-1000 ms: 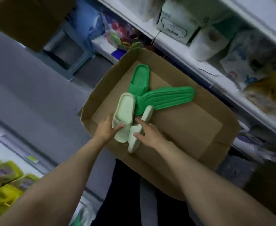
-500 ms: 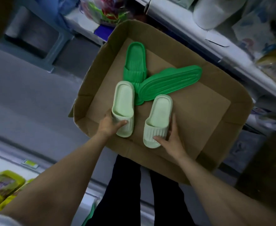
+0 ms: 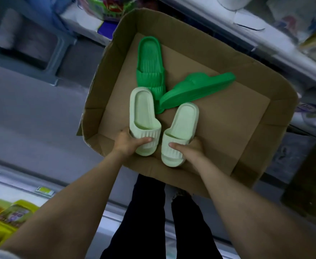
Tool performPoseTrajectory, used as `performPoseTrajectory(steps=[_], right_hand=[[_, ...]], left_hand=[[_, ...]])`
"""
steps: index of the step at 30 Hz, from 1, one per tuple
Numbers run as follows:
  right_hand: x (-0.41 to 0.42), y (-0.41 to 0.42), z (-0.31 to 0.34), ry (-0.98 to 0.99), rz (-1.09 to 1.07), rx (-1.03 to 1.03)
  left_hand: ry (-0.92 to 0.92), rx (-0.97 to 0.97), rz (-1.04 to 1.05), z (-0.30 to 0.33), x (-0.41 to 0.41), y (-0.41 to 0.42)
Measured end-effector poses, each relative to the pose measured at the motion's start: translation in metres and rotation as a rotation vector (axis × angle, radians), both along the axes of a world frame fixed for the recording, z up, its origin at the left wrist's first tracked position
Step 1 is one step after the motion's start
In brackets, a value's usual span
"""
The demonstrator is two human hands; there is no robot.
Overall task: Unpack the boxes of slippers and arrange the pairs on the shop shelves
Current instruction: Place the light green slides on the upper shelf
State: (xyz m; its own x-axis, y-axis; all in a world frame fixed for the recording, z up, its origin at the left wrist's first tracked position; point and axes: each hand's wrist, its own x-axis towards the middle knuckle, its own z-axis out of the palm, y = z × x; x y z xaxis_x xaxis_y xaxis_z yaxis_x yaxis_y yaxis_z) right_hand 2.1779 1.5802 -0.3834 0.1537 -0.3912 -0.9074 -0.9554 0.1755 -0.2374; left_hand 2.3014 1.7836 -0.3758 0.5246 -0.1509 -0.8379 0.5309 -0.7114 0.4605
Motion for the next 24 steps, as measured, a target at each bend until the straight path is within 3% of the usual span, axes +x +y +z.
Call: performPoseTrajectory(steps=[4,12,17,24], right_hand=[[-0.012,-0.006,0.02,0.006,0.019,-0.093],[-0.064,-0.045,0.077,-0.17,-0.092,-0.158],[-0.119,-0.079,0.122,-0.284,-0.143,-0.237],[-0.241,-0.131,0.202,-0.569,-0.383,-0.369]], left_hand=[[0.05,-0.099,0.118,0.011,-0.014,-0.004],[-0.011,-0.14,0.237,0.065,-0.054,-0.033],[-0.078,-0.203,0.191,0.117,-0.095,-0.072],[-0.261,-0.486,-0.013,0.195,-0.199,-0.159]])
